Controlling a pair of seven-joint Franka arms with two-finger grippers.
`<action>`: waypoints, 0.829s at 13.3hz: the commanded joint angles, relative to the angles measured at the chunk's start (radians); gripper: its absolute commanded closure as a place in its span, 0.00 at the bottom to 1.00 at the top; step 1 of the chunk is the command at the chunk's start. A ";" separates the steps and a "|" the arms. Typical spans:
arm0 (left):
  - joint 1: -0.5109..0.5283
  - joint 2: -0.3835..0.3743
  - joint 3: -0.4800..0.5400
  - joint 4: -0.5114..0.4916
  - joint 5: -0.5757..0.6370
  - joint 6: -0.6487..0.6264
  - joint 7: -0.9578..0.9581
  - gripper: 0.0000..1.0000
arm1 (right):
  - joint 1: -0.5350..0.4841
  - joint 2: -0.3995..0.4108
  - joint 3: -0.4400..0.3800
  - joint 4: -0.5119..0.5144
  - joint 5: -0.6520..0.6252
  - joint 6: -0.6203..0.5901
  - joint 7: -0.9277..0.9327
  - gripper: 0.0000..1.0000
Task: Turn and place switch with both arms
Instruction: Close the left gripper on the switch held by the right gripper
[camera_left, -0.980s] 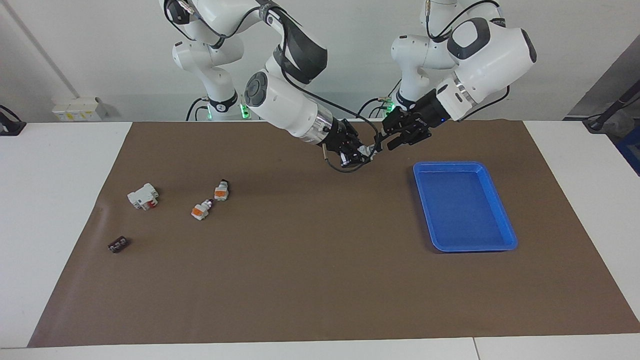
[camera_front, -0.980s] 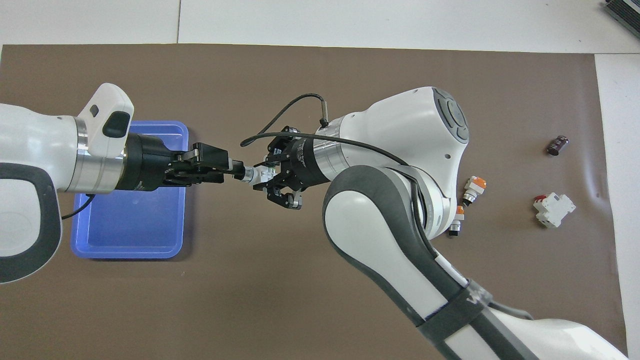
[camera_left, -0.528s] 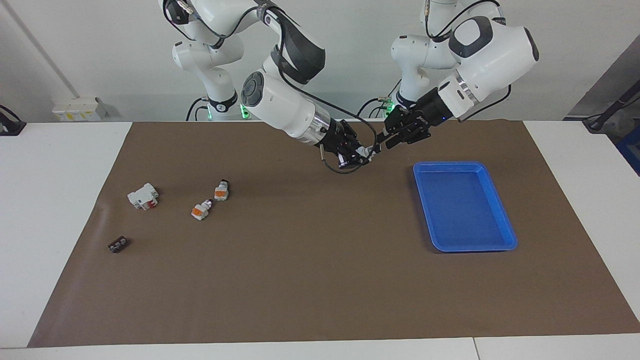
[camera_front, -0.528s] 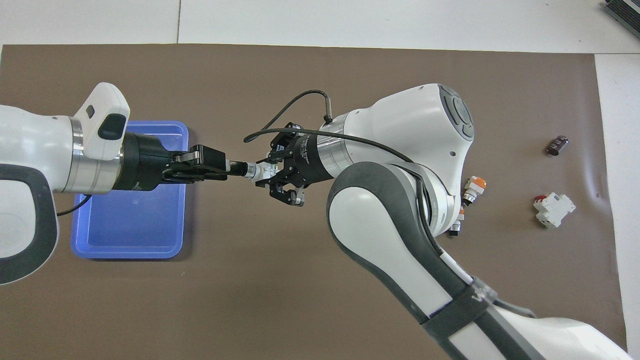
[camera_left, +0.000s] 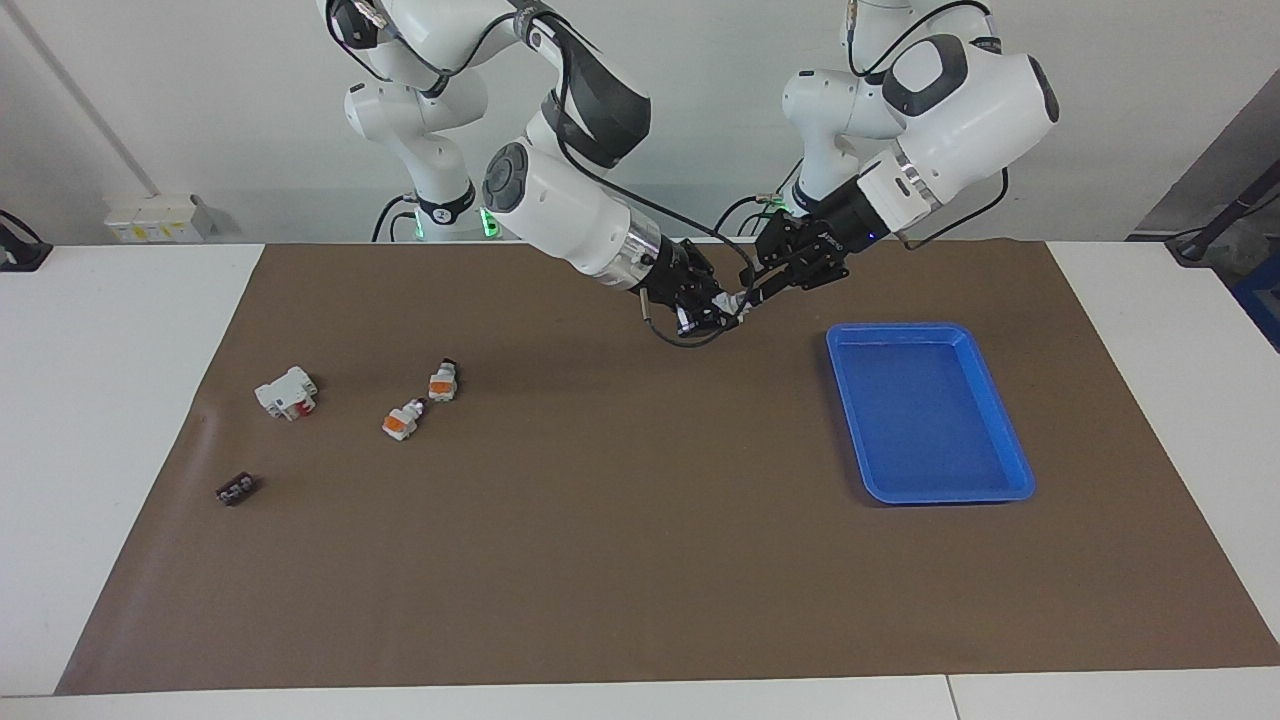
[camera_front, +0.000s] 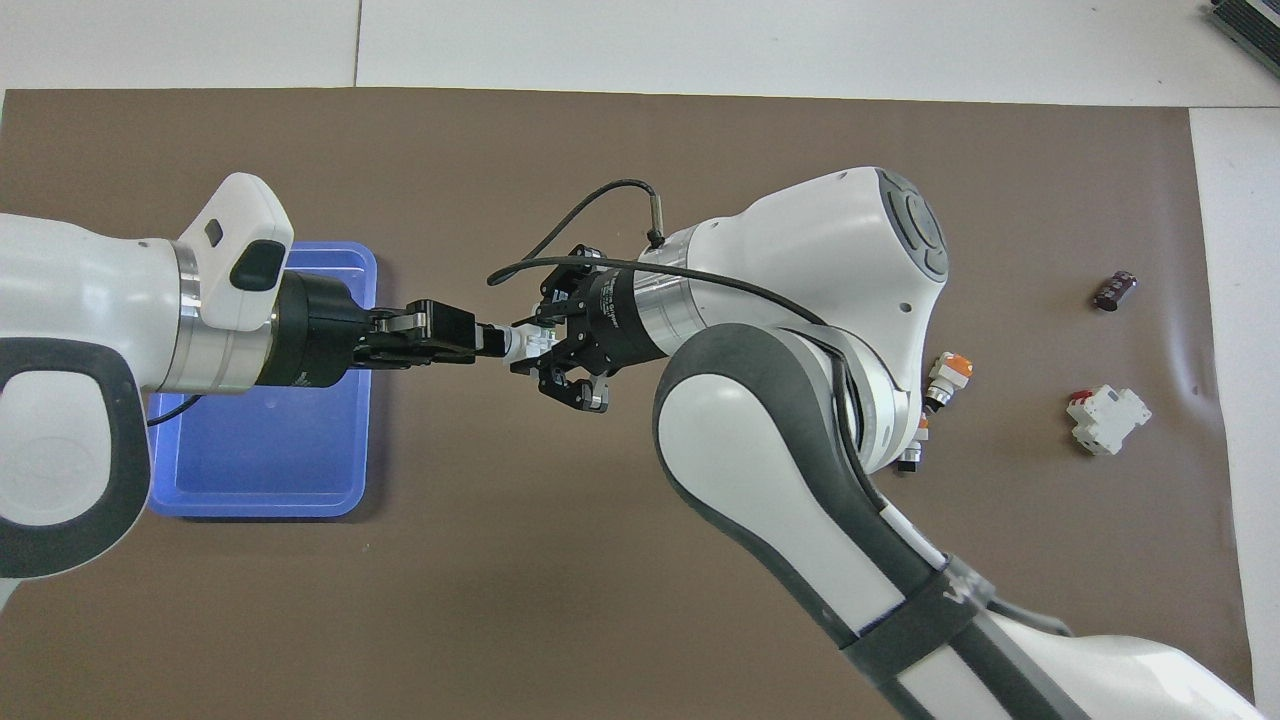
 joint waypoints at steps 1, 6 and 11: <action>-0.017 -0.016 0.011 -0.035 -0.021 0.025 0.039 0.66 | -0.006 -0.008 0.006 0.004 -0.021 -0.008 0.029 1.00; -0.017 -0.014 0.011 -0.042 -0.021 0.025 0.057 0.78 | -0.008 -0.008 0.006 0.004 -0.021 -0.009 0.031 1.00; -0.031 -0.014 0.011 -0.042 -0.021 0.030 0.067 0.98 | -0.008 -0.008 0.006 0.003 -0.021 -0.011 0.031 1.00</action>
